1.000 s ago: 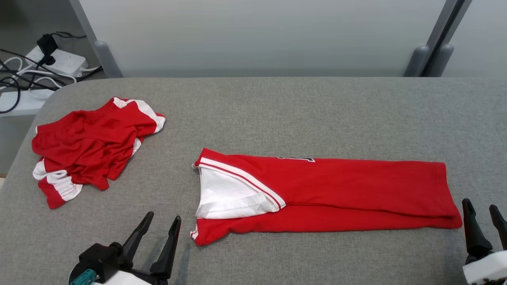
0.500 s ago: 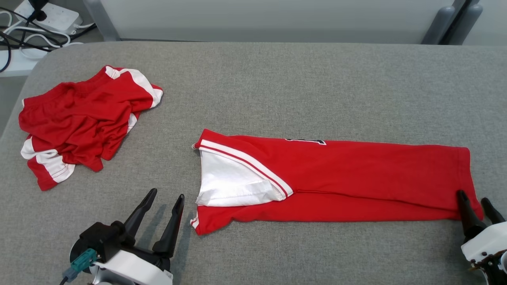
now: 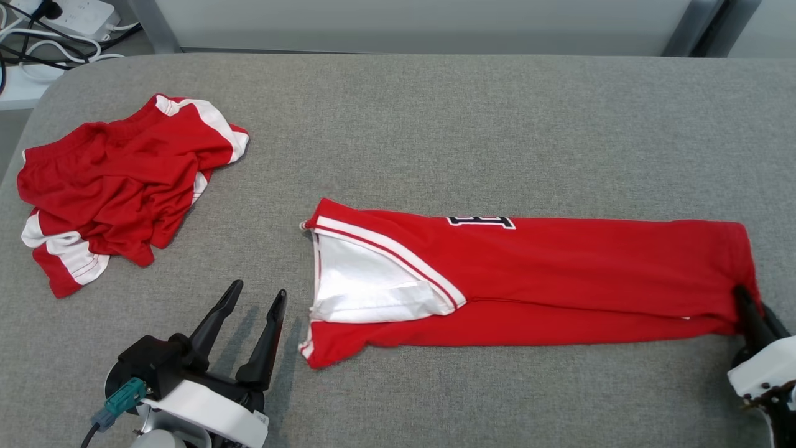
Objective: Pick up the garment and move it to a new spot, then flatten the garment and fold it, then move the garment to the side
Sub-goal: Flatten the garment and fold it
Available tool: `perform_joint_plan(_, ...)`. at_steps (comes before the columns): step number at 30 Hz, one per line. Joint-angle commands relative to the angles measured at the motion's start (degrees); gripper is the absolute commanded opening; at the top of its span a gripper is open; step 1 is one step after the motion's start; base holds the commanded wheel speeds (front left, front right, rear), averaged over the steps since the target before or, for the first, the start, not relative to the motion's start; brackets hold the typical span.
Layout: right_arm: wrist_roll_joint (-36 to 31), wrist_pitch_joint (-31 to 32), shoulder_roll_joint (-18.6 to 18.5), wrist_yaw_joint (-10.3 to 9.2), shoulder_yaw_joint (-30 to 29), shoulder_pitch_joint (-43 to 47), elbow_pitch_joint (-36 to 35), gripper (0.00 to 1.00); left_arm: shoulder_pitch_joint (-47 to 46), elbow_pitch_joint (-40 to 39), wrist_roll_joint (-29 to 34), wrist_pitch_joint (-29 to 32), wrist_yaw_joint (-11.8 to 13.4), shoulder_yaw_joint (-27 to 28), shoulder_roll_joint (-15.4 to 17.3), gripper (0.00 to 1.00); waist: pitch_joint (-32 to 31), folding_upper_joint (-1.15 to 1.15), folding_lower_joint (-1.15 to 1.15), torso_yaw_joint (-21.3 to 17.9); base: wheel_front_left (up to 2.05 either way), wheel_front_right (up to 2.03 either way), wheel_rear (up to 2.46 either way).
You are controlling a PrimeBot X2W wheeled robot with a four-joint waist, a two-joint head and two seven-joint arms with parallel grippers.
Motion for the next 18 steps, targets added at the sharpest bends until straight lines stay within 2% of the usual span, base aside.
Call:
perform_joint_plan(1,-0.8,-2.2,-2.7,0.06,-0.2,0.2,-2.2,0.00,-2.3,-1.4,-0.4,-0.5,-0.4,2.0,1.2,1.00,-0.1,0.00,0.00,-0.1,0.00,0.00,0.00)
perform_joint_plan(7,-2.0,-3.3,-4.1,0.06,-1.8,1.0,-5.8,0.00,-2.5,-1.2,-0.4,-0.5,-0.4,1.8,1.6,1.00,-0.4,0.00,0.00,-0.3,0.00,0.00,0.00)
perform_joint_plan(18,0.0,-0.4,-3.3,0.06,3.4,2.8,-22.7,0.00,-3.4,-0.2,-0.5,-0.5,-0.4,0.3,1.2,1.00,-2.0,0.00,0.00,0.5,0.00,0.00,0.00)
